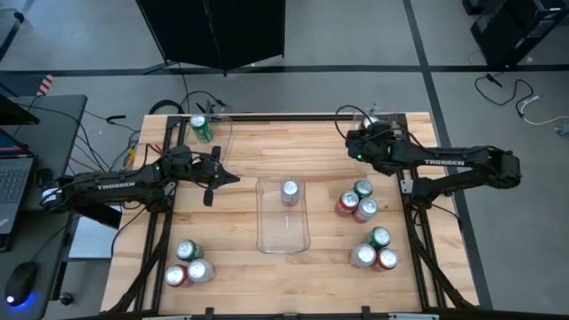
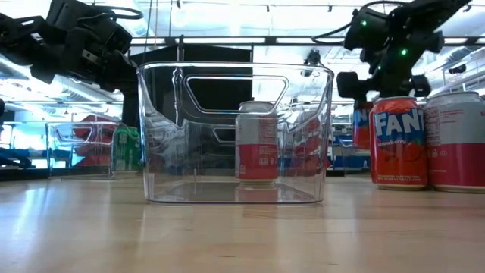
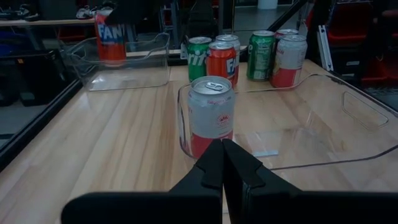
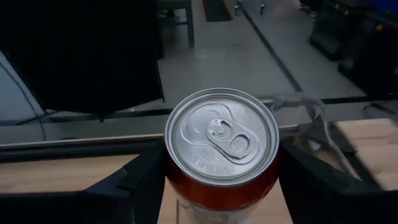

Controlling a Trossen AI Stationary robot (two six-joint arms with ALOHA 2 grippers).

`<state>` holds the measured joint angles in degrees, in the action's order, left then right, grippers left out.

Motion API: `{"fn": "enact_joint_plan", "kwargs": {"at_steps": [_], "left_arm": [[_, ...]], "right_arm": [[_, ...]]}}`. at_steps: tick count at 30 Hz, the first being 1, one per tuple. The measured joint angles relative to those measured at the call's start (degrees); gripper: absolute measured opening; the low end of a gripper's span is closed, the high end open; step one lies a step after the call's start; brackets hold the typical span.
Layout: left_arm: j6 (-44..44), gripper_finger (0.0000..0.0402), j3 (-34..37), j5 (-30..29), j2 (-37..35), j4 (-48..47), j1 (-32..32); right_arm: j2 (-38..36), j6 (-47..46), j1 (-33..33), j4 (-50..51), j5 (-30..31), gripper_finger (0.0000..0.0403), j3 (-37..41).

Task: Sort soda cans
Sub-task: Put the red soda can into the right top transparent bin

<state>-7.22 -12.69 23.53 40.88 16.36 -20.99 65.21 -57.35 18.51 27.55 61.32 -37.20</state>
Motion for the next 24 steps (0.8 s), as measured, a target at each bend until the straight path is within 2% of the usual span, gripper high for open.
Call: {"fn": "enact_joint_plan", "kwargs": {"at_steps": [6,10,17,24], "left_arm": [[0.0,0.0002,0.0,0.0,0.0,0.02,0.0],[0.08,0.0002,0.0,0.0,-0.02,-0.05,0.02],[0.11,0.0002,-0.02,0.0,0.0,-1.31,0.0],[0.09,0.0002,-0.02,0.0,0.0,-1.4,0.02]], "right_arm": [[2.97,8.56,0.36,-13.39,-7.48,0.0251,1.07],[3.55,13.76,-0.01,-20.1,-8.12,0.0251,0.62],[4.16,19.57,5.47,-19.89,-5.49,0.0251,0.58],[7.15,25.58,12.04,-19.91,-12.42,0.0251,0.58]]}}
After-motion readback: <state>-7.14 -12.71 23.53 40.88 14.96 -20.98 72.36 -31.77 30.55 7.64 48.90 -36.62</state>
